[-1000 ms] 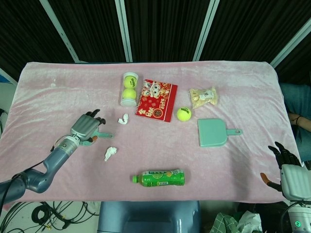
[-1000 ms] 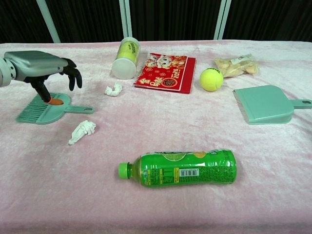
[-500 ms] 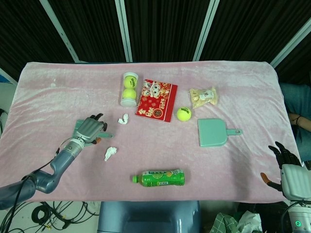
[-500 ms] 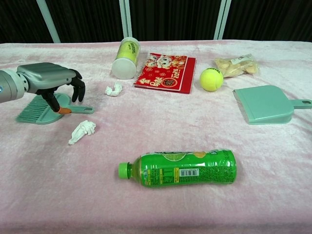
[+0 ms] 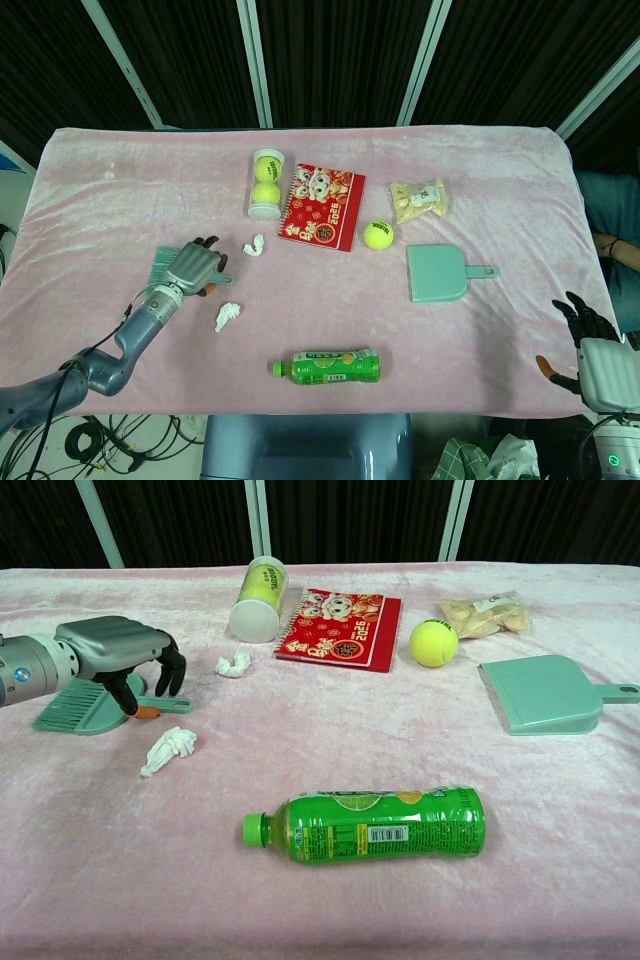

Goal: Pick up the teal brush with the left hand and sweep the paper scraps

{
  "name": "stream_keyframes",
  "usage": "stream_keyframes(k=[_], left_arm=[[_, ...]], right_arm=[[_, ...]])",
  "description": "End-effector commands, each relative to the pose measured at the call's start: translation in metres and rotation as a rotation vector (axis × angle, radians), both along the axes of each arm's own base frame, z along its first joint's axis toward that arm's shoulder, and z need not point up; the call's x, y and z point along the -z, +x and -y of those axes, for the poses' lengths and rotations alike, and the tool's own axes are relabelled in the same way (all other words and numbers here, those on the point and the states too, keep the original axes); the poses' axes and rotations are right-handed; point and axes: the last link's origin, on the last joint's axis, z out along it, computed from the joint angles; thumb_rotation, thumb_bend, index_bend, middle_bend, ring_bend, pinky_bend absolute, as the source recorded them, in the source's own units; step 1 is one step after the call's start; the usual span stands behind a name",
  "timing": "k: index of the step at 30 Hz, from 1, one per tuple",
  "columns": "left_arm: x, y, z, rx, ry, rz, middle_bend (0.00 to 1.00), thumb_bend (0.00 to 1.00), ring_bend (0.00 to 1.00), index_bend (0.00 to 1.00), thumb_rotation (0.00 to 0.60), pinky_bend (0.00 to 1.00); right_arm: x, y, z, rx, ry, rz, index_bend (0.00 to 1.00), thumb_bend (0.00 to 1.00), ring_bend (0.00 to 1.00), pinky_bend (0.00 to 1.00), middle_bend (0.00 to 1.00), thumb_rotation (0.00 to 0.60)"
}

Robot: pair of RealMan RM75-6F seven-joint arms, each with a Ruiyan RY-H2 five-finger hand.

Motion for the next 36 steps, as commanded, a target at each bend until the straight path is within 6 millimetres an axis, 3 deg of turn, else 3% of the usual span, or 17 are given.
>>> stream_keyframes(k=[1, 11, 18, 28, 36], left_arm=[[0.002, -0.001, 0.0, -0.002, -0.007, -0.006, 0.5, 0.29, 0.12, 0.48, 0.6, 0.26], [0.004, 0.001, 0.001, 0.004, -0.013, -0.002, 0.54, 0.33, 0.16, 0.53, 0.6, 0.27], [-0.009, 0.003, 0.0, 0.01, -0.011, -0.01, 0.57, 0.35, 0.16, 0.55, 0.6, 0.27], [-0.052, 0.021, 0.034, -0.103, -0.145, 0.115, 0.58, 0.35, 0.18, 0.57, 0.6, 0.27], [-0.076, 0.017, 0.061, -0.161, -0.201, 0.128, 0.58, 0.35, 0.19, 0.57, 0.6, 0.27]], right_arm=[[0.0, 0.0, 0.0, 0.0, 0.0, 0.0, 0.17, 0.15, 0.14, 0.18, 0.08, 0.6], [0.0, 0.0, 0.0, 0.001, 0.0, 0.002, 0.17, 0.15, 0.14, 0.18, 0.08, 0.6], [0.0, 0.0, 0.0, 0.003, 0.005, 0.003, 0.17, 0.15, 0.14, 0.18, 0.08, 0.6], [0.001, 0.0, 0.0, 0.004, 0.01, 0.003, 0.17, 0.14, 0.14, 0.18, 0.08, 0.6], [0.001, 0.0, -0.001, 0.005, 0.012, 0.001, 0.17, 0.15, 0.14, 0.18, 0.08, 0.6]])
